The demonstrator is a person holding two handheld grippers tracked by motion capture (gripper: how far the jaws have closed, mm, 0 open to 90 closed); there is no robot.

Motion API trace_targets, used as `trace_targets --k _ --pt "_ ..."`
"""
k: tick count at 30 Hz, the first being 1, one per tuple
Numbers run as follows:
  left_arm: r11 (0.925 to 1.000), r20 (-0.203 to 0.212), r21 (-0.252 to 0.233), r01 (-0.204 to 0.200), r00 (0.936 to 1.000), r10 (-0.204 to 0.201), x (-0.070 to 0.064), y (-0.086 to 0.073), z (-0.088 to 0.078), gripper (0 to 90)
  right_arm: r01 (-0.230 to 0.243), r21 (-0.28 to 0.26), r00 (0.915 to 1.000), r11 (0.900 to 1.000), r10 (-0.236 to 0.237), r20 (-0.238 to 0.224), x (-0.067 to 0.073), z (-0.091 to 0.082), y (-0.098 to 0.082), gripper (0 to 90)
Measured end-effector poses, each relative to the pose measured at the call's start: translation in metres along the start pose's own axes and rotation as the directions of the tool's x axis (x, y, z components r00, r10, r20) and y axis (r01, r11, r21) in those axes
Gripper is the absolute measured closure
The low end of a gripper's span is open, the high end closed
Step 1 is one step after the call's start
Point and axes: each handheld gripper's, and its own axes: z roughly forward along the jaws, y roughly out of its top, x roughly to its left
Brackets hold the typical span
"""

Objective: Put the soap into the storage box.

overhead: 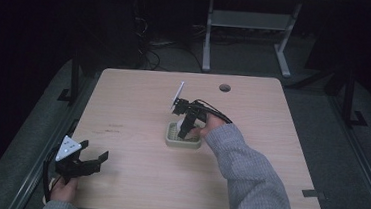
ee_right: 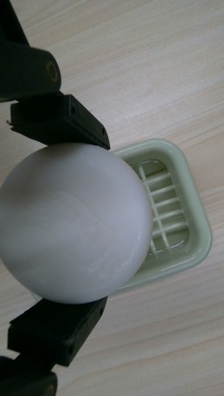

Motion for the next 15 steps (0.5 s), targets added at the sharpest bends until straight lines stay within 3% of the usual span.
trace_targets --k 15 --pt "1.0 0.004 -0.001 0.003 1.0 -0.003 0.0 0.0 0.0 12.8 0.004 0.026 0.9998 1.0 -0.005 0.022 -0.003 0.012 0.006 23.3"
